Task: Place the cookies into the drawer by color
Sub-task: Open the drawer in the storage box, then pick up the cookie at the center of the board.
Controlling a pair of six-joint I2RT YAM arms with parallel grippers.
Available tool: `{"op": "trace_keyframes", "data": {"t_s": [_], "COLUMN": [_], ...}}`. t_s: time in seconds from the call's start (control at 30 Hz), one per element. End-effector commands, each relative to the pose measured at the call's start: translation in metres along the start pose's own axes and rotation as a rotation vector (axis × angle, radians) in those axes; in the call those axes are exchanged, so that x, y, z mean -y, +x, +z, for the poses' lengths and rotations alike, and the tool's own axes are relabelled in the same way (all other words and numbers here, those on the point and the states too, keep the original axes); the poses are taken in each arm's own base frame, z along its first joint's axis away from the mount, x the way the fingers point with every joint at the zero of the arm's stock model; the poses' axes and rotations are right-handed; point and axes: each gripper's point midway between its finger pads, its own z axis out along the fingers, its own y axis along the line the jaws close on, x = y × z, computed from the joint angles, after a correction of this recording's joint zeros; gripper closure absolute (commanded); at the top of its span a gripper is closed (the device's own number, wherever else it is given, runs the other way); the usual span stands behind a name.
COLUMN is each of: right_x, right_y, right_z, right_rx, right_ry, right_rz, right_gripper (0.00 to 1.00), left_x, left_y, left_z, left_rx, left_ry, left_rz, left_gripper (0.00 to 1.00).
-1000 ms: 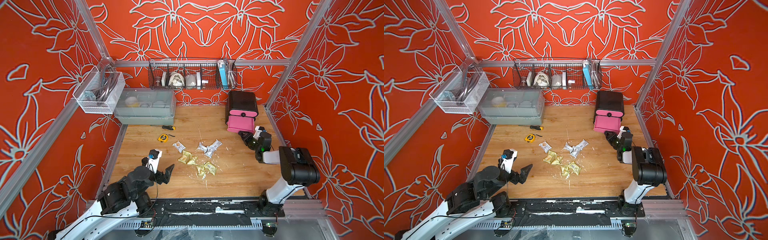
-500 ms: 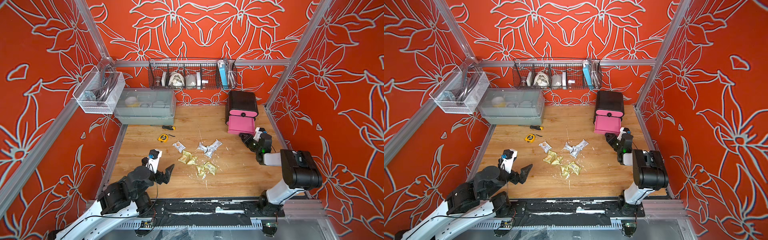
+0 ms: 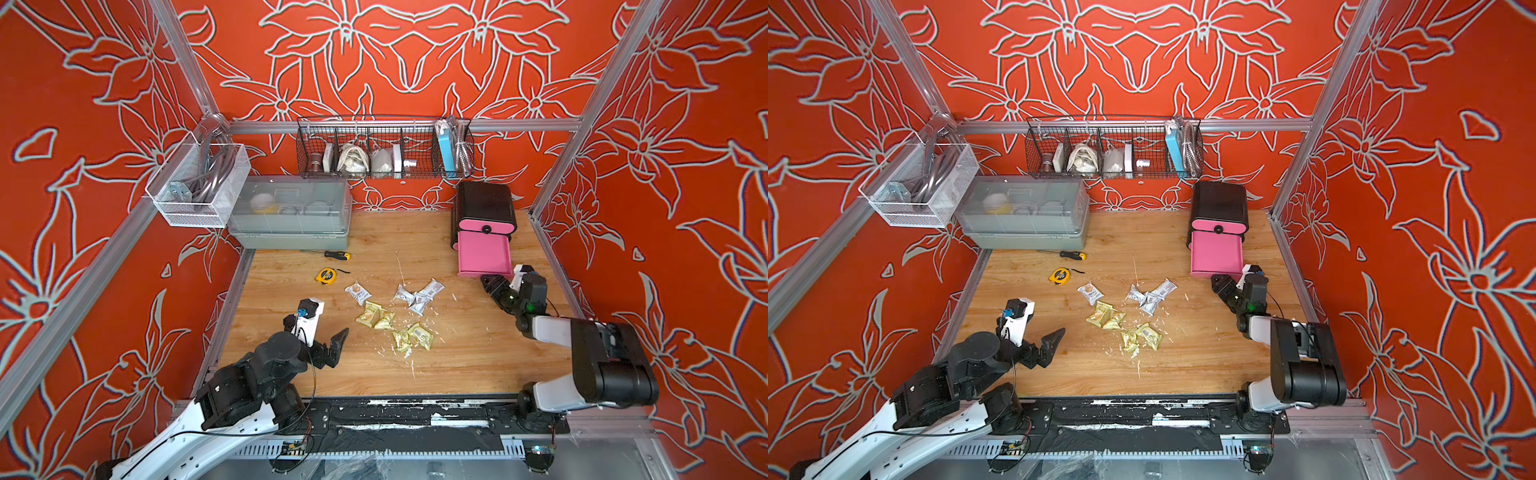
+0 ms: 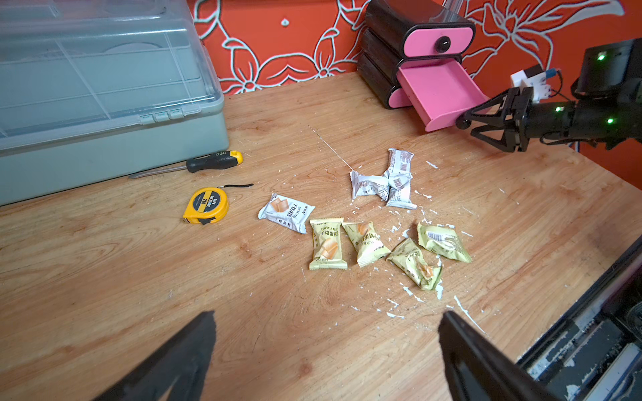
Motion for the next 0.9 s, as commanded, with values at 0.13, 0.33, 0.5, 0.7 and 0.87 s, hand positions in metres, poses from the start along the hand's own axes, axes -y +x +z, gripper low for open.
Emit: {"op": "trace_keyframes", "data": {"t_s": [0.13,0.33,0.5,0.7,0.87], "right_x": [-0.010,-0.070,-0.106,-0.120,-0.120], "right_y": [0.009,0.013,0.069,0.139,0.164], "right_z": [-0.051,-0.101,-0.113,-0.099,-0.062], "right_rx": [0.026,0.082,-0.120,-0.349,-0.429], "right_ry": [0.026,-0.103,-0.171,-0.159,-0.102], "right_rz": [-0.062,-0.266,-0.479,-0.633,-0.513], "right_gripper": [0.22,0.22,0.27,0.30,0.31], "left_x": [0.003,0.004,0.005,0.004,0.003], "left_y": [-0.011,-0.012,-0.013,-0.011,-0.011], "left_z": [-0.004,-0.003,-0.003,-0.003,-0.004], "left_rx": [0.036,0.039,0.038,0.033,0.033], "left_ry": [0.014,0.021,0.023,0.020,0.015], "left_rz": [-0.003,-0.003,0.000,0.000,-0.004], "left_gripper": [0.01,0.01,0.01,0.01,0.01]}}
